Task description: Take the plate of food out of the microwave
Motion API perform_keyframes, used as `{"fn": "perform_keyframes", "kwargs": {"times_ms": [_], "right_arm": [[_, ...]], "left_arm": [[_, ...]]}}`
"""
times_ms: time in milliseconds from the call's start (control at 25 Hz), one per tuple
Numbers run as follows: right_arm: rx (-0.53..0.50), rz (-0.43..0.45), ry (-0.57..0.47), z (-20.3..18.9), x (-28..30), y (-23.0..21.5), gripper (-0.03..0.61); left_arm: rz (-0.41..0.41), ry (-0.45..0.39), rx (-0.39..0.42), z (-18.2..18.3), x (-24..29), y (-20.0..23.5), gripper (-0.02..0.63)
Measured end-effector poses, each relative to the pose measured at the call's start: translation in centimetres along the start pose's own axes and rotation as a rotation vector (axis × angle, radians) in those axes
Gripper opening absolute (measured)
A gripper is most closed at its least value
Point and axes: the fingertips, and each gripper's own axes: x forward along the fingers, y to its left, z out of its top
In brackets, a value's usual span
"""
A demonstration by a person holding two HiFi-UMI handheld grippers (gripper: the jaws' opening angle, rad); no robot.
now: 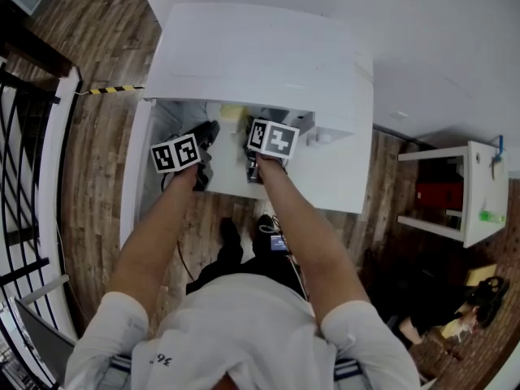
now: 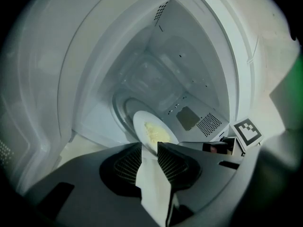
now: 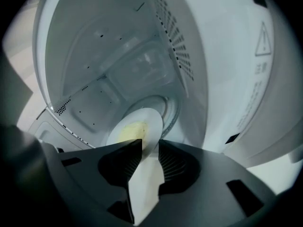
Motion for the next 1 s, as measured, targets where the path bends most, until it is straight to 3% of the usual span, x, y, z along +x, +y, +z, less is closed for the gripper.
{"fn": "perform_keyframes", "kwargs": {"times_ms": [240, 520, 760, 1000], "right_arm": [[0.048, 0.015, 0.011, -0.1, -0.6, -0.8, 0.101], [0.075, 0.045, 0.017, 0.2, -1.2, -1.2, 0.084], [0.057, 0.049, 0.028, 0.0, -1.4, -1.1, 0.084], [0.029, 0.034, 0.030, 0.0, -1.6, -1.3, 0.083]], "left_arm": [[-0.025, -0.005, -0.015, 0.4, 0.4, 0.2, 0.095], [-0.111, 0.013, -0.060, -0.2, 1.2, -0.6, 0.097], [-0.099, 0.010, -0.029, 0.4, 1.5, -0.2, 0.095], [-0.101, -0.009, -0.059, 0.4, 1.3, -0.5, 0.094]]}}
